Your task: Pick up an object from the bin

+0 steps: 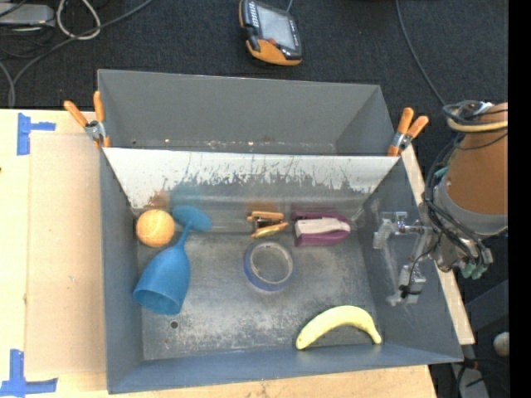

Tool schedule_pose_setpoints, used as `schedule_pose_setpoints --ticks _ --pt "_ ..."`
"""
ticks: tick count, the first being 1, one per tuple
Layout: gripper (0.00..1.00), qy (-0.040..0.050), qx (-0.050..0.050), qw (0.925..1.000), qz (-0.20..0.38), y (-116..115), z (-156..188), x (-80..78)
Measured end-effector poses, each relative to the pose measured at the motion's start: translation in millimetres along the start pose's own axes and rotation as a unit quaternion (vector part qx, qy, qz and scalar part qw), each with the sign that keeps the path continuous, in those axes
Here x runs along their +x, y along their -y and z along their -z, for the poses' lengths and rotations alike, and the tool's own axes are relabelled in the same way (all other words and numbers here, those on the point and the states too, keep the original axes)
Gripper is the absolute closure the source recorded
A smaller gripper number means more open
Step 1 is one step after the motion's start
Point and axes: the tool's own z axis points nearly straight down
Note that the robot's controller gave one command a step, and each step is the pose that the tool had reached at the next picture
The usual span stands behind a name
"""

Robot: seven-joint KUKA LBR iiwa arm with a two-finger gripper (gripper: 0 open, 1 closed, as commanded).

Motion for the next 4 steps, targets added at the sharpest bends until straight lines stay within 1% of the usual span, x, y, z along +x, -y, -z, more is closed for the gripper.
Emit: schedule_pose_setpoints --ticks 1,2,3,4 --pt "0.00 0.0000 0.000 1.0000 0.000 0.0 0.0 0.0" --pt "0.00 0.0006 0.000 0.9790 0.204 -6.8 -1.6 -7.5" --pt "0.00 -0.0004 -0.001 0.9852 0.171 -18.9 -23.2 -15.8" --pt "0.00 -0.0002 0.000 0.9650 0.262 -45.2 -44.7 0.8"
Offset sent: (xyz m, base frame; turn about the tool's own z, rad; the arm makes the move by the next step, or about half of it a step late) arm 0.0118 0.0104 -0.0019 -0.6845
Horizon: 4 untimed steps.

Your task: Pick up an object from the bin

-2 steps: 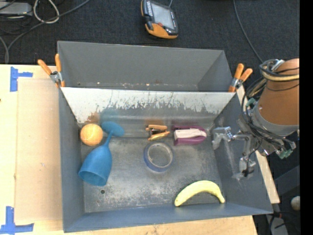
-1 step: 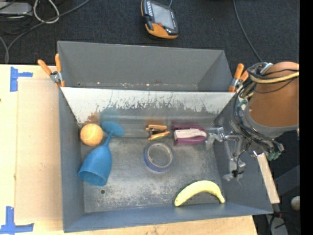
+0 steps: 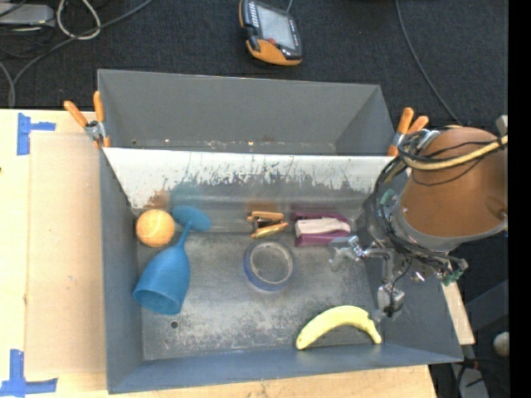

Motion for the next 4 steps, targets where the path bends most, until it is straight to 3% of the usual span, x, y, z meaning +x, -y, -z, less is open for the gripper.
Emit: schedule_pose_setpoints --ticks 1,2,3,4 --pt "0.00 -0.0002 -0.001 0.9928 -0.120 -1.6 66.6 19.3" --pt "0.00 0.0003 -0.001 1.0000 0.002 -28.1 -14.0 1.5" --pt "0.00 0.0041 0.002 0.9964 -0.084 -34.1 -34.9 -16.4" --pt "0.00 0.0004 -0.002 0.9930 0.118 -30.8 -90.5 -27.4"
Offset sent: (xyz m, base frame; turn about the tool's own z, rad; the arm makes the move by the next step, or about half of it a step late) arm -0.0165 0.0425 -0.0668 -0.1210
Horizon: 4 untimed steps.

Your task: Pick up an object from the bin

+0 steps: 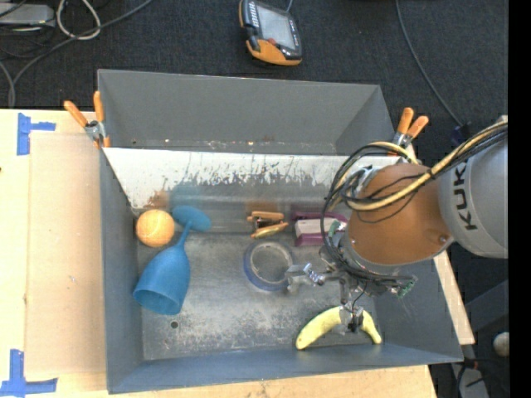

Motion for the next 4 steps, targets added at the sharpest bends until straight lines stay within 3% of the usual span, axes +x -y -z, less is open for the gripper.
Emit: schedule_pose_setpoints --ticks 1,2,3,4 --pt "0.00 0.0011 0.001 0.9999 0.010 2.4 -12.2 -1.5" --pt "1.00 0.0005 -0.001 0.9488 0.316 44.4 -16.8 5.3" --pt "1.00 0.0007 -0.001 0.9494 0.314 44.3 -16.5 5.4" --pt "1.00 0.0020 0.002 0.9504 0.311 64.6 70.1 12.4"
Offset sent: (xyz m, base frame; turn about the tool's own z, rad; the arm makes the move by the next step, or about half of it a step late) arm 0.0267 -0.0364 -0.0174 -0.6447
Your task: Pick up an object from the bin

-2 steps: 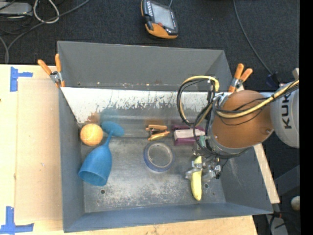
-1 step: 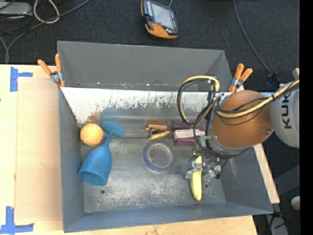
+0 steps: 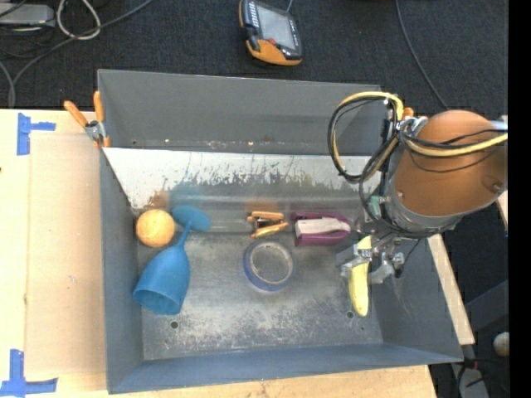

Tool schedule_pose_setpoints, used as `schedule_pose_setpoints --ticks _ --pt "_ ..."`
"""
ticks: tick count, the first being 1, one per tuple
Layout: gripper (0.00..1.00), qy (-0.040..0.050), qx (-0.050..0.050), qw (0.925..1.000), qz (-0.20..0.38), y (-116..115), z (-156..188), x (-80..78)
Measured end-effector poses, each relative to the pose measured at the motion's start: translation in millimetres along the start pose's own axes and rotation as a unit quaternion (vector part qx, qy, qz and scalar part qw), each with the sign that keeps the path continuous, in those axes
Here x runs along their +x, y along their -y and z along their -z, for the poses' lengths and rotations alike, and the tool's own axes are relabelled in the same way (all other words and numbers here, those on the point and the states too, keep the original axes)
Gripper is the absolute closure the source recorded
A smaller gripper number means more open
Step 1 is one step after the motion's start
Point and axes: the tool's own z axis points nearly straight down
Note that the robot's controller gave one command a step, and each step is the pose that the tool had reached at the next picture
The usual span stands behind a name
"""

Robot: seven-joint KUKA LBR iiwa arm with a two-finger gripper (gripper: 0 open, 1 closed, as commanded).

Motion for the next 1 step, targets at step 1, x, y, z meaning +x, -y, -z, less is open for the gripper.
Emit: schedule_pose_setpoints --ticks 1 --pt "1.00 0.0018 -0.009 0.9995 0.031 -8.7 96.9 -9.9"
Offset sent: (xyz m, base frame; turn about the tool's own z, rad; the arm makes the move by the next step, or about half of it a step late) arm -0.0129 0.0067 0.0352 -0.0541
